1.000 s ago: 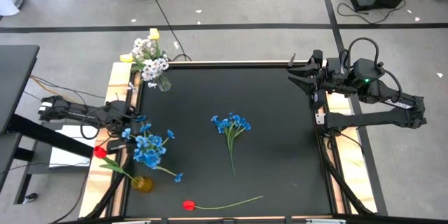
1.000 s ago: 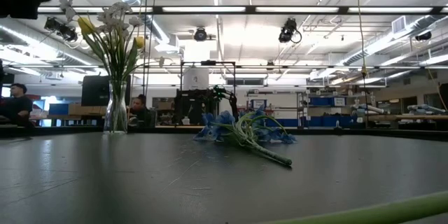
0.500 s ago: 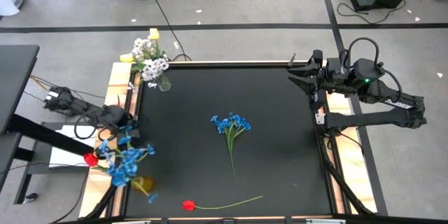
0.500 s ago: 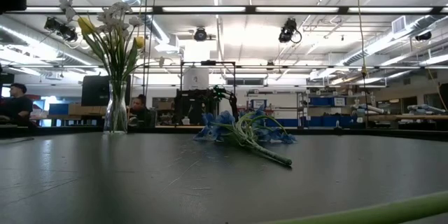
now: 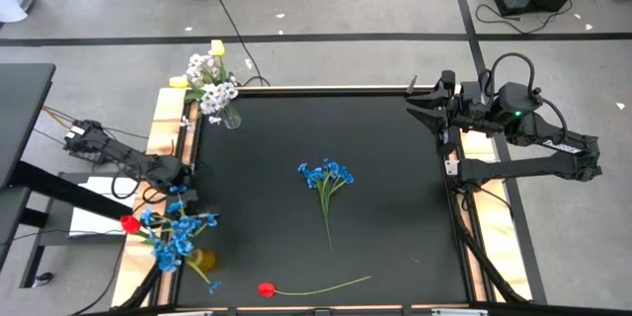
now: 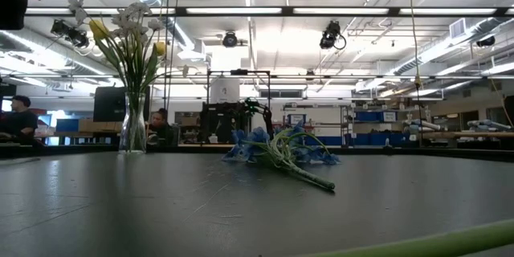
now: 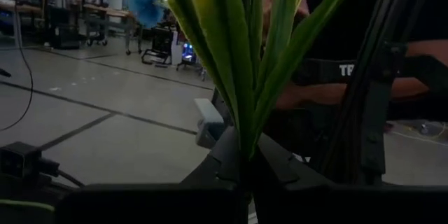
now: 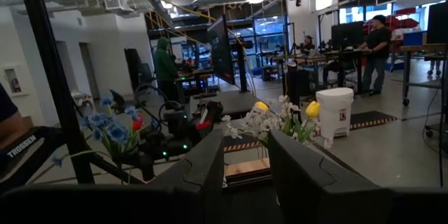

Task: Sort flowers into vase by color
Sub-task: Put the top blue flowers into the yellow vase

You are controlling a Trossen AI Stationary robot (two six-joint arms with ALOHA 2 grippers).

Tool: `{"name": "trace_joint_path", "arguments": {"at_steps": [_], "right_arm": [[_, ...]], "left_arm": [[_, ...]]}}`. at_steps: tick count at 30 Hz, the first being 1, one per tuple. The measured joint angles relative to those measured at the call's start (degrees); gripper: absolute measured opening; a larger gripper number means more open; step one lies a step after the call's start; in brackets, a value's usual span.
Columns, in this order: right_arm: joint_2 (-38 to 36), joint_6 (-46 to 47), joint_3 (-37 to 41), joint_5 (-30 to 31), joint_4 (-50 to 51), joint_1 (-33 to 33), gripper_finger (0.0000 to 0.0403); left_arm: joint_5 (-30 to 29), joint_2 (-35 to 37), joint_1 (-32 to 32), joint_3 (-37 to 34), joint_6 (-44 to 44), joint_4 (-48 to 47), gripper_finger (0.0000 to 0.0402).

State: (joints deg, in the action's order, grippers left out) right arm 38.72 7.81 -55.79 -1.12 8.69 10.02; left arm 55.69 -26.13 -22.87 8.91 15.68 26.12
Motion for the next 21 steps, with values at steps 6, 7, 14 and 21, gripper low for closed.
{"name": "trace_joint_path", "arguments": {"at_steps": [6,7,14,21], "right_arm": [[0.00,-0.02,0.00,0.00,0.00,0.00,0.0123],[0.00,-0.01,0.00,0.01,0.00,0.00,0.0123],[0.00,-0.02,0.00,0.02,0.00,0.00,0.0122],[0.00,-0.01,0.00,0.02,0.01,0.00,0.0122]], "left_arm": [[1.07,0.00,0.00,0.00,-1.38,0.11,0.0027],[1.07,0.00,0.00,0.00,-1.38,0.09,0.0033],[1.19,0.00,0.38,0.00,2.28,3.35,0.0103],[1.25,0.01,2.65,0.07,13.48,11.45,0.0194]]}}
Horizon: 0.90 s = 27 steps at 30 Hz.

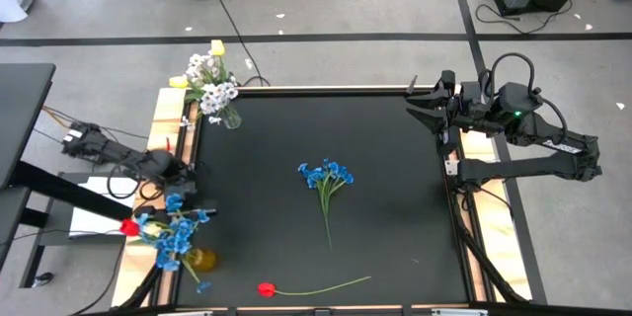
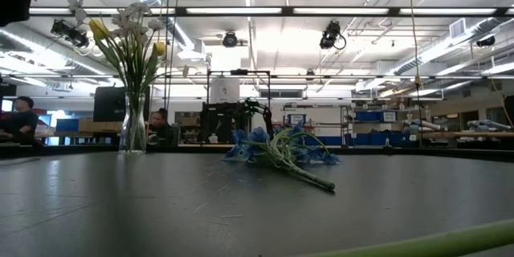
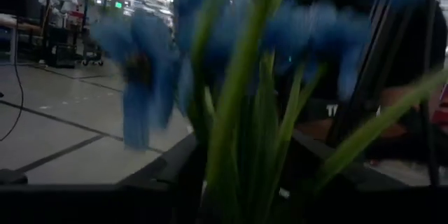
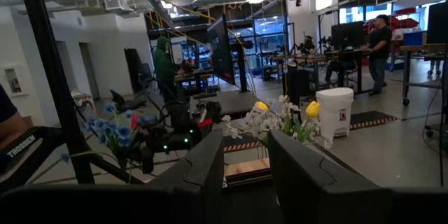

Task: Sort flowers into vase by color
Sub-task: Put the top blue flowers into the yellow vase

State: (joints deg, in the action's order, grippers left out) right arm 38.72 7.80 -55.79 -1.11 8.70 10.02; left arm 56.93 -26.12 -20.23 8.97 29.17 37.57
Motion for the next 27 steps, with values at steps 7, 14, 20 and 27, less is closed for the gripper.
{"name": "trace_joint_path", "arguments": {"at_steps": [7,14,20,27], "right_arm": [[0.00,-0.01,0.00,-0.01,0.00,-0.02,0.0122],[0.00,-0.01,0.00,0.00,-0.01,-0.02,0.0122],[0.00,0.00,0.00,0.00,-0.01,-0.01,0.0122],[0.00,0.01,0.00,-0.02,0.01,-0.02,0.0122]], "left_arm": [[5.93,0.02,2.07,0.02,7.42,4.17,0.0249],[7.14,-0.07,2.47,0.02,16.56,3.86,0.0248],[9.07,-0.12,2.46,0.11,33.88,1.56,0.0247],[3.02,-0.12,2.39,0.11,28.98,-6.48,0.0247]]}}
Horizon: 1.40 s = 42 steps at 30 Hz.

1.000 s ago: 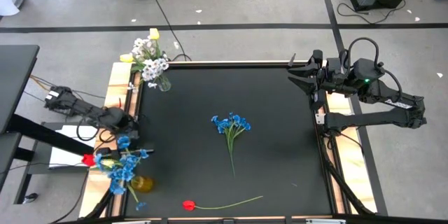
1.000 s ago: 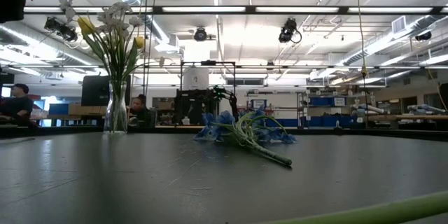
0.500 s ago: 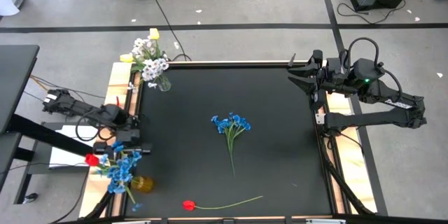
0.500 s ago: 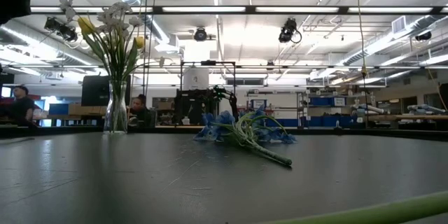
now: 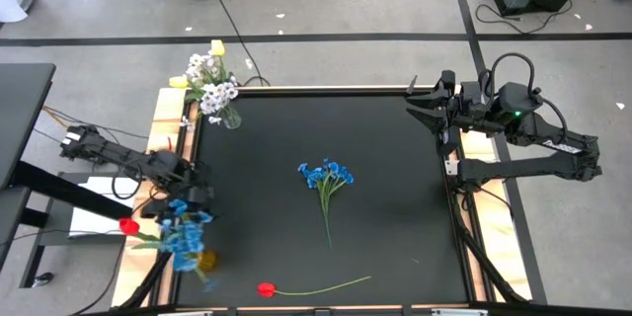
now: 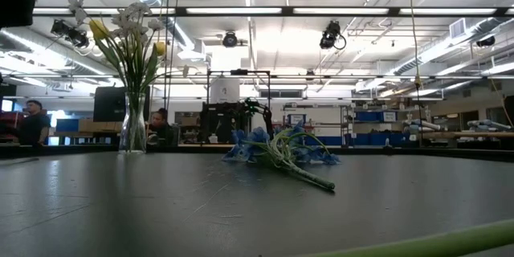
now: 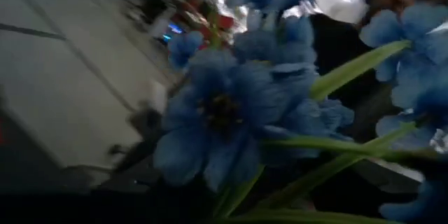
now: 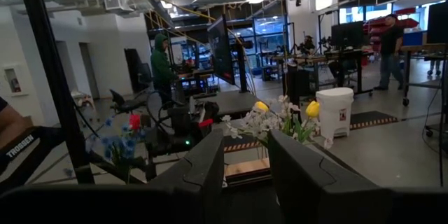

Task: Sort flowers into vase by color
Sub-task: Put the top blue flowers into the yellow vase

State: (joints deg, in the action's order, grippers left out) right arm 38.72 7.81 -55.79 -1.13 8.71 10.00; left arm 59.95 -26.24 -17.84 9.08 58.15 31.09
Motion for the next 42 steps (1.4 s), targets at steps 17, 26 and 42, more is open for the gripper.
{"name": "trace_joint_path", "arguments": {"at_steps": [17,26,42], "right_arm": [[0.00,0.00,0.00,0.02,-0.02,0.02,0.0122],[0.00,-0.02,0.00,0.02,0.00,0.02,0.0123],[0.00,-0.02,0.00,0.02,0.00,0.00,0.0122]], "left_arm": [[2.27,-0.15,0.00,-0.04,4.05,-4.39,0.0247],[-1.88,0.55,-3.86,-0.04,2.79,1.29,0.0247],[-12.79,0.33,-4.27,-0.07,-3.61,-4.56,0.0300]]}}
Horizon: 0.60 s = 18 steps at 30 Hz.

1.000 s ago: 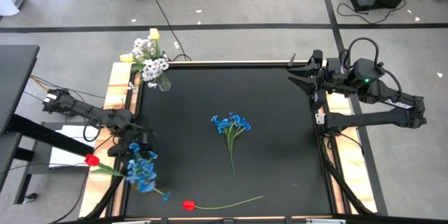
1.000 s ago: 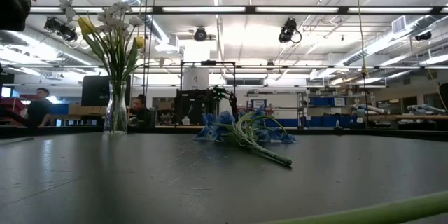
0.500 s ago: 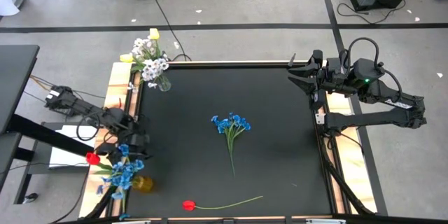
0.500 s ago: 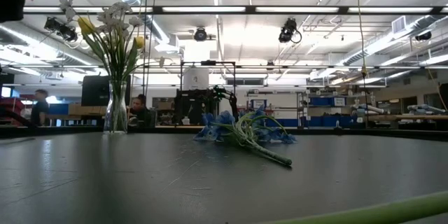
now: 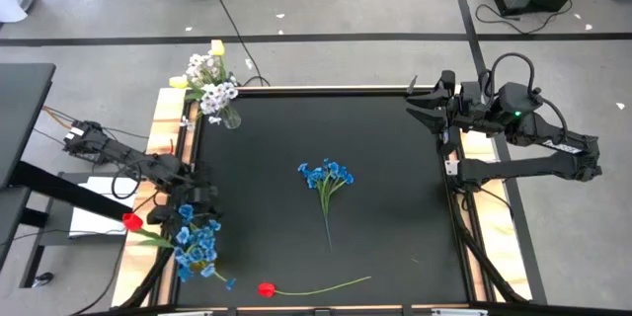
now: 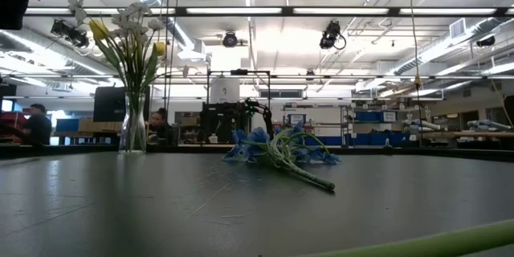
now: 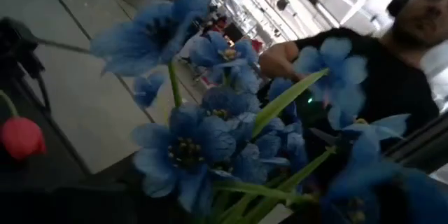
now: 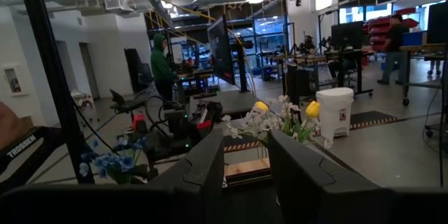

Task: Sort flowers into vase by color
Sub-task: Put the top blue flowers into the yellow vase

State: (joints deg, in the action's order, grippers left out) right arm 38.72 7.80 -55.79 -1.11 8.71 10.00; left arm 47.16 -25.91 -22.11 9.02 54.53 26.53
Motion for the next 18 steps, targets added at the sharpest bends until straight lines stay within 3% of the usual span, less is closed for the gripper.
{"name": "trace_joint_path", "arguments": {"at_steps": [2,6,12,15,18], "right_arm": [[0.00,0.01,0.00,0.01,-0.02,0.02,0.0122],[0.00,0.01,0.00,0.01,-0.01,0.01,0.0123],[0.00,-0.01,0.00,0.01,-0.02,0.01,0.0122],[0.00,0.01,0.00,-0.02,-0.02,0.01,0.0122],[0.00,0.02,0.00,0.01,0.00,0.02,0.0122]], "left_arm": [[0.76,0.04,0.00,0.02,3.29,0.36,0.0332],[7.77,0.04,0.00,0.01,10.77,1.74,0.0390],[17.05,0.07,0.00,0.00,20.64,3.71,0.0388],[17.61,0.07,0.00,0.00,19.14,3.39,0.0388],[17.11,0.06,0.00,0.00,12.18,0.44,0.0387]]}}
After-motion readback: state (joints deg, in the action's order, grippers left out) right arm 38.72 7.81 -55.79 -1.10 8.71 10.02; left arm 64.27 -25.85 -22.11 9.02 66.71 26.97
